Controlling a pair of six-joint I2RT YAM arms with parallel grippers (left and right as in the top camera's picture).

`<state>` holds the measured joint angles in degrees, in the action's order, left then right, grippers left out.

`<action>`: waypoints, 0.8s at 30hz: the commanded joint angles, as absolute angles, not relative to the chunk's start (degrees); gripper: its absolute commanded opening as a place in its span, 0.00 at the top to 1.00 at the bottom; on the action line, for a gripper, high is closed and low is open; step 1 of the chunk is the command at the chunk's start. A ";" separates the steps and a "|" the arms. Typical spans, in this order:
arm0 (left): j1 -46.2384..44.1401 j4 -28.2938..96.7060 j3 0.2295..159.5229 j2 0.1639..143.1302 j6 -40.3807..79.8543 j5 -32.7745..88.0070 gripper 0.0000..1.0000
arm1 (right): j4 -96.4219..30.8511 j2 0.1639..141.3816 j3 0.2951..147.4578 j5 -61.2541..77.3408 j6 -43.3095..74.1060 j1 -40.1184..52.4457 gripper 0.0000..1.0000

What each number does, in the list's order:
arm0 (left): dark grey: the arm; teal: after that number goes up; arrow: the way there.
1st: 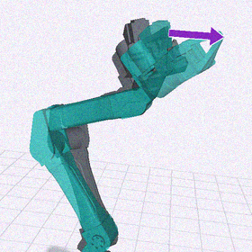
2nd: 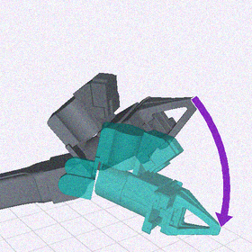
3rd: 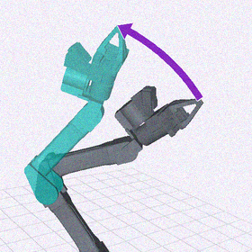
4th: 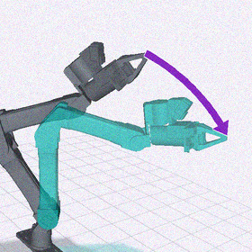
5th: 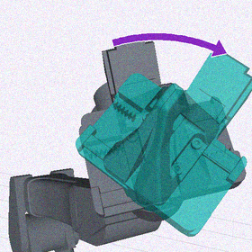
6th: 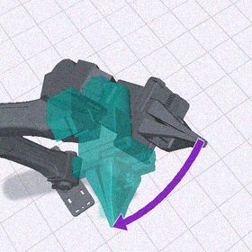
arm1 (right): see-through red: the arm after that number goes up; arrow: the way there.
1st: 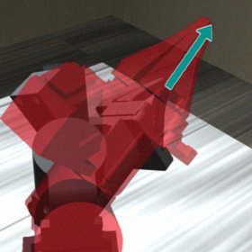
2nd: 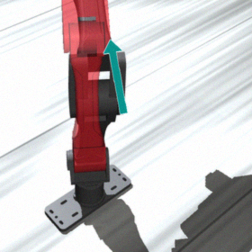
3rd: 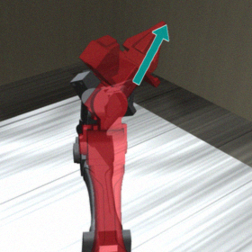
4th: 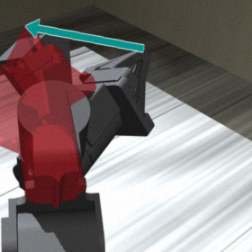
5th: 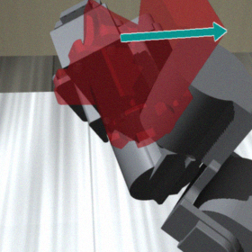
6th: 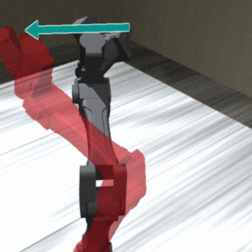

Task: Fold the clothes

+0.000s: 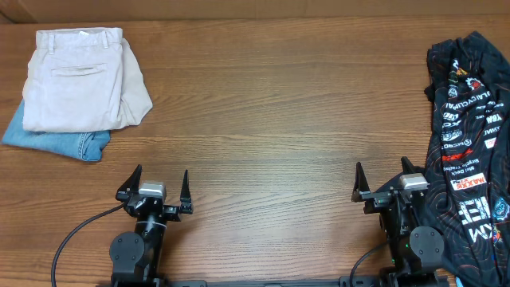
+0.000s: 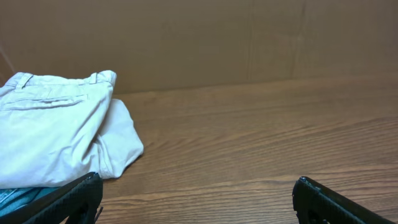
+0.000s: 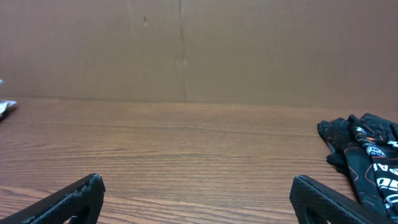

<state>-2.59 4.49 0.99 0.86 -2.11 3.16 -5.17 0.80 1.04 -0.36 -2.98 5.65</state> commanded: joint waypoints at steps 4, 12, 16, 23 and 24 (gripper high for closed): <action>-2.26 4.21 0.27 0.62 -3.03 2.37 0.00 | -4.82 0.38 0.47 -0.30 -3.05 5.39 0.00; -2.26 4.19 0.27 0.62 -2.11 2.57 0.00 | -4.82 0.38 0.47 -0.12 -2.98 5.39 0.00; -2.26 4.12 0.51 0.62 1.69 2.59 0.00 | -4.93 0.45 0.69 -1.67 1.10 5.39 0.00; -2.26 9.47 6.85 0.93 6.07 2.57 0.00 | -14.50 1.23 8.34 -5.54 9.04 5.39 0.00; -2.26 10.81 8.73 1.48 6.07 2.59 0.00 | -16.12 1.85 10.20 -5.63 9.50 5.39 0.00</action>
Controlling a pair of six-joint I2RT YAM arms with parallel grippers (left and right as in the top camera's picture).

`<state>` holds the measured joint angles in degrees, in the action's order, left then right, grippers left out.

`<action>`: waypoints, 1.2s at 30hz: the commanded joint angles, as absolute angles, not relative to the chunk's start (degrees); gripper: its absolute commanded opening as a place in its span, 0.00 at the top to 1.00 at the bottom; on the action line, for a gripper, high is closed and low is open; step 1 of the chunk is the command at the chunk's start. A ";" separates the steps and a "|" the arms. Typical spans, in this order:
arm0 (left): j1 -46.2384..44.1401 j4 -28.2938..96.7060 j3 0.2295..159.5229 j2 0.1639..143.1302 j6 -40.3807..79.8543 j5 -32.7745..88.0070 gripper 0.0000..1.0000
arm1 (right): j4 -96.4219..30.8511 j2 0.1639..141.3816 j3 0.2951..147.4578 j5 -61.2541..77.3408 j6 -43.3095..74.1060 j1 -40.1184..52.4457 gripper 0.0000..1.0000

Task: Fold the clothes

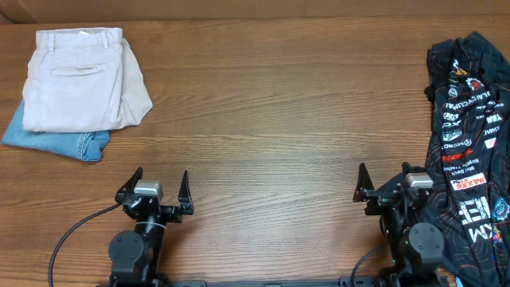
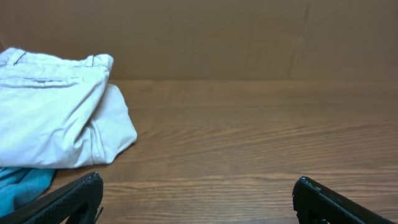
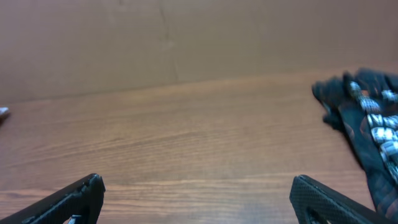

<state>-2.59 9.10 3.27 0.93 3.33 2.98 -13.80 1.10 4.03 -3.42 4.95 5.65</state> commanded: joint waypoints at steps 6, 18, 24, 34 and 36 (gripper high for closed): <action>-2.26 18.76 20.03 9.10 6.07 2.57 0.00 | -28.47 9.74 23.83 -9.65 16.71 5.39 0.00; -2.26 36.12 41.85 36.05 6.04 3.05 0.00 | -53.82 39.99 43.20 -11.14 26.85 5.37 0.00; -2.26 36.21 42.68 43.07 6.07 12.53 0.00 | -54.61 53.69 43.22 -5.65 27.05 5.37 0.00; -2.26 36.21 42.68 47.83 6.07 14.68 0.00 | -53.74 73.38 43.11 -11.51 35.27 -0.38 0.00; -2.26 36.21 42.68 48.34 6.07 14.68 0.00 | -54.02 76.97 43.05 -11.53 36.73 -1.32 0.00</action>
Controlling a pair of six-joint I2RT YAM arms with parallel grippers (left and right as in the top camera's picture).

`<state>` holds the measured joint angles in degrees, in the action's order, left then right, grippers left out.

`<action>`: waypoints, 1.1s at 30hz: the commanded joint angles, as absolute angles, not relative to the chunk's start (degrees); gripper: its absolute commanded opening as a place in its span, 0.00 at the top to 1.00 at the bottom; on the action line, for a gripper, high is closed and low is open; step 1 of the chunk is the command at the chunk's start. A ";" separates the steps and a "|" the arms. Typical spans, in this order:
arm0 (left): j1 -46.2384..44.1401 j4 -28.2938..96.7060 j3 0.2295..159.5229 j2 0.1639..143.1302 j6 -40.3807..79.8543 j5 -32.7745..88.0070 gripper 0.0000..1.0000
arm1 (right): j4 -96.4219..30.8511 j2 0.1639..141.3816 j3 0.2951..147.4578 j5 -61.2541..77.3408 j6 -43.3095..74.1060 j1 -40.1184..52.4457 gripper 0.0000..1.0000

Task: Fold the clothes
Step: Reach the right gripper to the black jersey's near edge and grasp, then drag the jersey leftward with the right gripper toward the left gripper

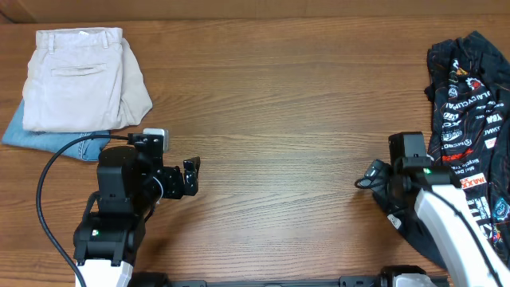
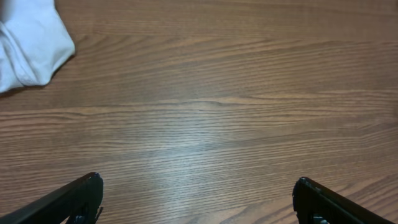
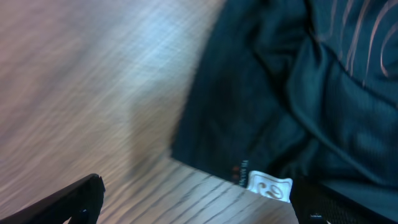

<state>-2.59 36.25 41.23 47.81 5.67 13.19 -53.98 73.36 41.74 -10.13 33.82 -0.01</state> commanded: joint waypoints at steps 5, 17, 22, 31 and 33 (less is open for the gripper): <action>-2.26 36.21 42.68 49.12 6.07 14.68 0.00 | -53.67 85.27 43.05 -11.07 38.19 -2.48 0.13; -2.26 35.38 42.68 49.12 6.04 14.61 0.00 | -54.24 86.72 45.41 -6.09 32.01 -1.85 0.96; -2.26 33.50 42.68 49.12 6.04 14.48 0.00 | -54.83 85.23 53.54 5.48 21.34 2.13 0.96; -2.26 29.28 42.68 49.12 6.04 13.13 0.00 | -44.34 85.19 69.69 14.24 16.69 24.56 0.94; -2.26 28.05 42.68 49.12 6.04 11.25 0.00 | -38.20 85.19 70.06 14.22 16.80 29.85 0.91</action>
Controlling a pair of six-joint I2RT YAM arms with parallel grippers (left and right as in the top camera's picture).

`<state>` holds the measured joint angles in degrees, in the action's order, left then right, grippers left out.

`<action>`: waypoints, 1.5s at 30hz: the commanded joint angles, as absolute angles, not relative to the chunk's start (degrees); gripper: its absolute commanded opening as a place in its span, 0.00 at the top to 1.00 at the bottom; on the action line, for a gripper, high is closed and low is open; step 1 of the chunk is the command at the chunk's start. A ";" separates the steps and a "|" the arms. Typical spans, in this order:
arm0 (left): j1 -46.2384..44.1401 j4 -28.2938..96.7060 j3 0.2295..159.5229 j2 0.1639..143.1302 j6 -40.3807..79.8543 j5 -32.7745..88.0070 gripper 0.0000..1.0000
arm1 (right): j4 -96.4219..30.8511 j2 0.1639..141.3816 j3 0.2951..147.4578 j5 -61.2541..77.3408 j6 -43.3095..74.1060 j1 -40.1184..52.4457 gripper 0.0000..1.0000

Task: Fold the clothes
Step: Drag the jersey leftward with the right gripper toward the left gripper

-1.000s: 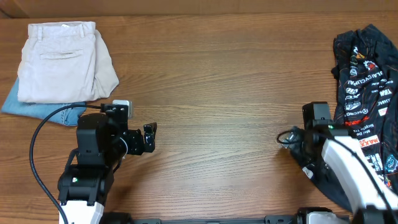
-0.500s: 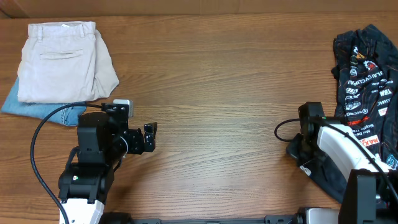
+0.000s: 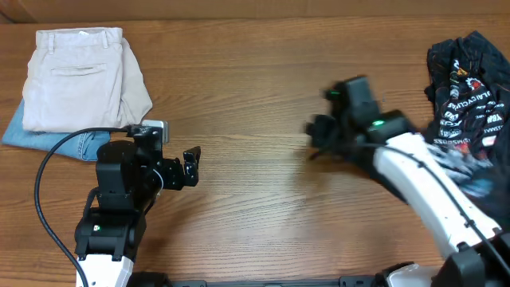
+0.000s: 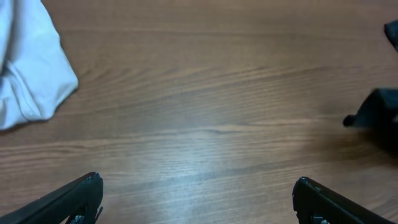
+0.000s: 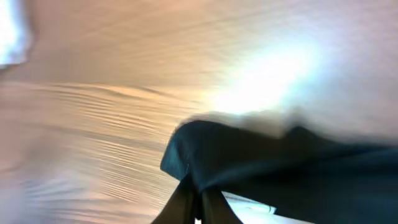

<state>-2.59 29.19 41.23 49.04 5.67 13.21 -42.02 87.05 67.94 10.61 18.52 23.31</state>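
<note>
A black shirt (image 3: 470,96) with printed logos lies crumpled at the table's right edge. My right gripper (image 3: 319,137) is shut on a fold of it and stands left of the heap, blurred by motion. In the right wrist view the dark cloth (image 5: 280,162) bunches just above the pinched right gripper (image 5: 196,208). My left gripper (image 3: 190,163) is open and empty above bare wood at the left. In the left wrist view its fingertips (image 4: 93,186) stand wide apart, and the shirt's pulled corner (image 4: 379,115) shows at the right.
Folded beige trousers (image 3: 76,76) lie on folded blue jeans (image 3: 56,142) at the far left; a beige corner (image 4: 31,68) shows in the left wrist view. A black cable (image 3: 48,179) loops beside the left arm. Brown wood table (image 3: 255,96) between the arms.
The right gripper was open over the shirt's lower left edge; now it is shut on the cloth and stands farther left and farther back. The left arm has hardly shifted.
Both arms first sat at the front edge with grippers open, and stayed so at the second moment. By the third, the left had risen beside the jeans and the right was over the shirt's edge. Now the right holds the shirt.
</note>
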 commanded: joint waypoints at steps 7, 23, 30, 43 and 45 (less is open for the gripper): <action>-2.26 22.96 42.68 49.12 6.04 8.78 0.00 | -25.43 88.18 70.06 12.25 18.00 40.38 0.80; -7.20 22.68 42.68 52.53 15.29 15.07 0.00 | -47.88 79.64 77.01 -7.70 22.76 26.13 0.09; -20.45 18.24 43.66 64.62 20.78 14.48 0.00 | -58.59 70.43 77.01 -7.68 22.72 13.80 0.00; -29.02 9.58 58.00 99.13 31.70 14.74 0.00 | -69.38 66.11 76.99 -7.70 22.52 5.06 0.00; -29.02 8.64 59.66 103.28 32.62 15.14 0.00 | -69.73 66.13 76.99 -7.73 22.50 5.06 0.00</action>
